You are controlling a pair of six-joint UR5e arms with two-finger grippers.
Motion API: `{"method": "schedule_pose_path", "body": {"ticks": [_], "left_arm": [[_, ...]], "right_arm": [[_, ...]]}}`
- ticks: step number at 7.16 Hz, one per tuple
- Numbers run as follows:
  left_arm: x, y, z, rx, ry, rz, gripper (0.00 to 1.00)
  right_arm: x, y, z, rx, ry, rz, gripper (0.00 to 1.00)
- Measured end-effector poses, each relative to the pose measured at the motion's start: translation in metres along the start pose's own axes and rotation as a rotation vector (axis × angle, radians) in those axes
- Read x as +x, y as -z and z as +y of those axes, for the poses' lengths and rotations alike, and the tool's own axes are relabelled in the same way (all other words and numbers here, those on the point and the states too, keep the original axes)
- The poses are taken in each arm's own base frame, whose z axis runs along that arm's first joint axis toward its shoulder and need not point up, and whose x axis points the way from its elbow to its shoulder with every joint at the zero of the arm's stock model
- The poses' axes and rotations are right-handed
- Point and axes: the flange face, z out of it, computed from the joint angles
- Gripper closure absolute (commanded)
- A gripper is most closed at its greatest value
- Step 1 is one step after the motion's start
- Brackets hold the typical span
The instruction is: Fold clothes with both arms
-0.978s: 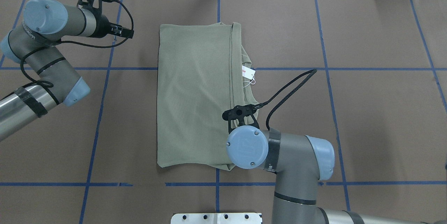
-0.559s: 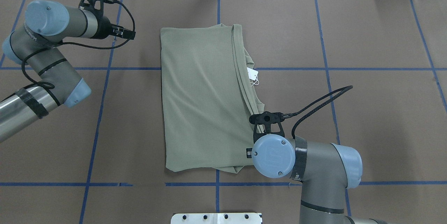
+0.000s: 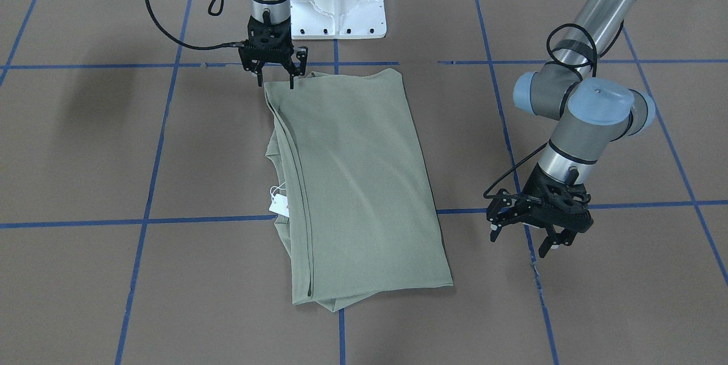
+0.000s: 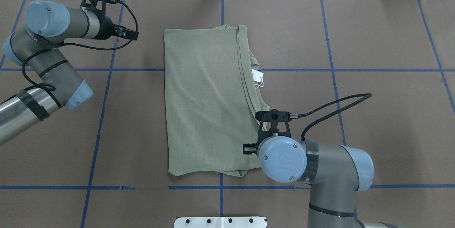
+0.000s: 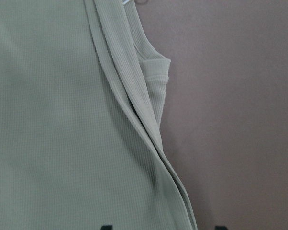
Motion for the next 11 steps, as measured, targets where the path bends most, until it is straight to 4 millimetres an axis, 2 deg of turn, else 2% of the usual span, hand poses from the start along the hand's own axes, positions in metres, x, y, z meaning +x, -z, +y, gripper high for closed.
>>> {"method": "schedule_pose_path", "body": {"ticks": [2,3,4,7,11], "left_arm": [[0.0,0.0,0.0,0.0,0.0,0.0,0.0],[0.002,-0.001,0.001,-0.002,-0.001,0.002,0.0],[0.004,-0.003,0.004,-0.007,-0.003,0.004,0.0],[0.006,-0.005,0.006,-0.011,-0.006,0.006,0.0],[0.007,-0.005,0.007,-0.012,-0.007,0.006,0.0]], "right_arm": [[-0.009,0.0,-0.058,0.009,0.11,-0.009,0.0],[-0.02,-0.011,-0.08,0.001,0.151,0.009,0.0],[-0.026,-0.024,-0.09,-0.011,0.179,0.031,0.0],[-0.025,-0.057,-0.093,-0.041,0.204,0.093,0.0],[-0.018,-0.075,-0.09,-0.062,0.222,0.133,0.0]]}}
